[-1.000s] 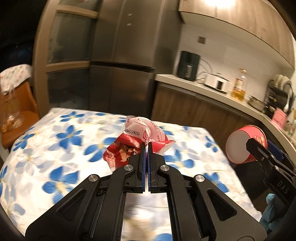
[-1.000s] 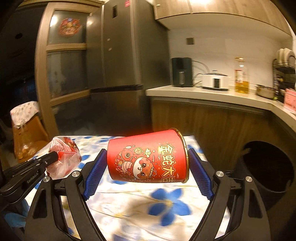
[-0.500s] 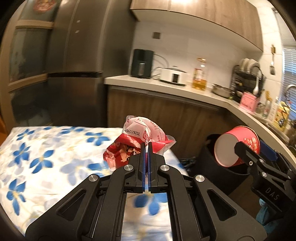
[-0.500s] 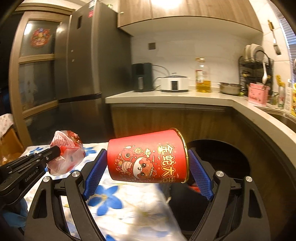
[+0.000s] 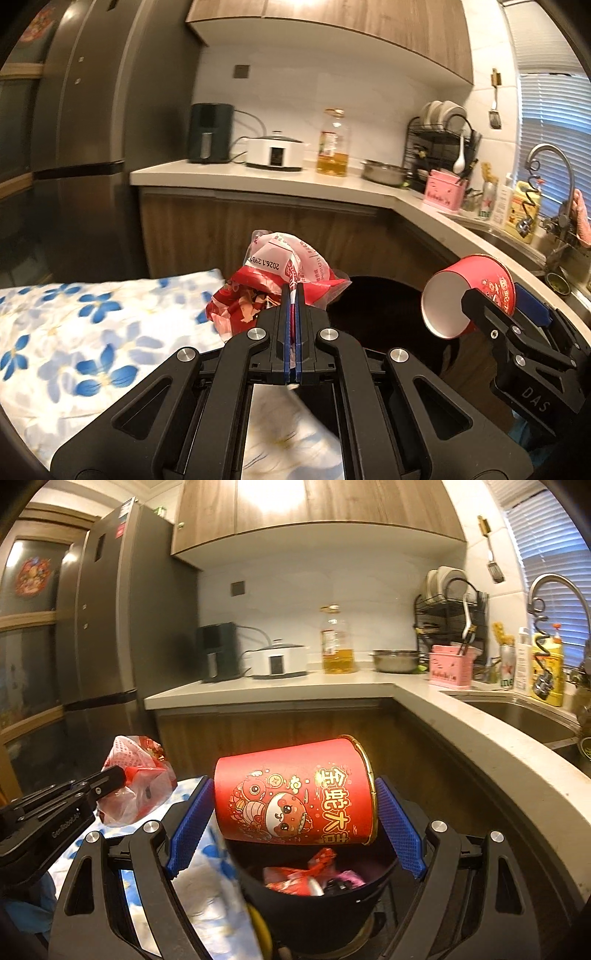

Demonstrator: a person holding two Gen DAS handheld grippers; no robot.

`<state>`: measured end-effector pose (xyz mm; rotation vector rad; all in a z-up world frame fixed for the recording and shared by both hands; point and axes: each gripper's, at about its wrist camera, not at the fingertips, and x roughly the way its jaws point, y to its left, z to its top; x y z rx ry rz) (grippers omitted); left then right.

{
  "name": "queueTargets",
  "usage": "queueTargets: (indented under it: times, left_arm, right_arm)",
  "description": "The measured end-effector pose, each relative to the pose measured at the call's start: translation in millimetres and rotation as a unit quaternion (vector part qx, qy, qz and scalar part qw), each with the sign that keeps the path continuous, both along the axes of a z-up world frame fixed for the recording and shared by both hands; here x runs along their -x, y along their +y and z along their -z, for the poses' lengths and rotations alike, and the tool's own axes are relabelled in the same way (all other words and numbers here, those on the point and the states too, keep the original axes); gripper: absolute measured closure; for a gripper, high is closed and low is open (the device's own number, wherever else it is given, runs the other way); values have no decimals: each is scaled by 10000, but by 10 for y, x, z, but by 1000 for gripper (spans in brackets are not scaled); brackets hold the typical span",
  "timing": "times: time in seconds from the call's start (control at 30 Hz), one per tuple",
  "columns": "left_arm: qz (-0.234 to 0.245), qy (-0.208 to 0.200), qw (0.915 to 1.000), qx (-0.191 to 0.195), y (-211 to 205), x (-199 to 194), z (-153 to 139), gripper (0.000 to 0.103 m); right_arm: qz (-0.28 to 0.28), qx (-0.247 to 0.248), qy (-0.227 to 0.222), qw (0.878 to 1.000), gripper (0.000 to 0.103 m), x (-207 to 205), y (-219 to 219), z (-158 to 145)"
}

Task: Collect trash
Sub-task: 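Carry the red snack bag and red can over the black bin, then open both tools to drop the snack bag and can into the bin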

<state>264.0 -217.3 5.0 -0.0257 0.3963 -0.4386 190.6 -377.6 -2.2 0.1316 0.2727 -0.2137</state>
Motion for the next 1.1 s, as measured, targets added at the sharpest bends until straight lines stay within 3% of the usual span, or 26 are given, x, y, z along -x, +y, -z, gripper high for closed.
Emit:
queueTargets:
  times: [0.43, 1.1]
  left_arm:
    - [633, -33, 9980, -85, -630, -260, 236, 102]
    - [1060, 191, 9942, -48, -875, -430, 441, 102]
  right_arm:
    - [298, -108, -33, 9995, 20, -167, -370, 122]
    - [424, -280, -40, 9987, 20, -268, -550, 212]
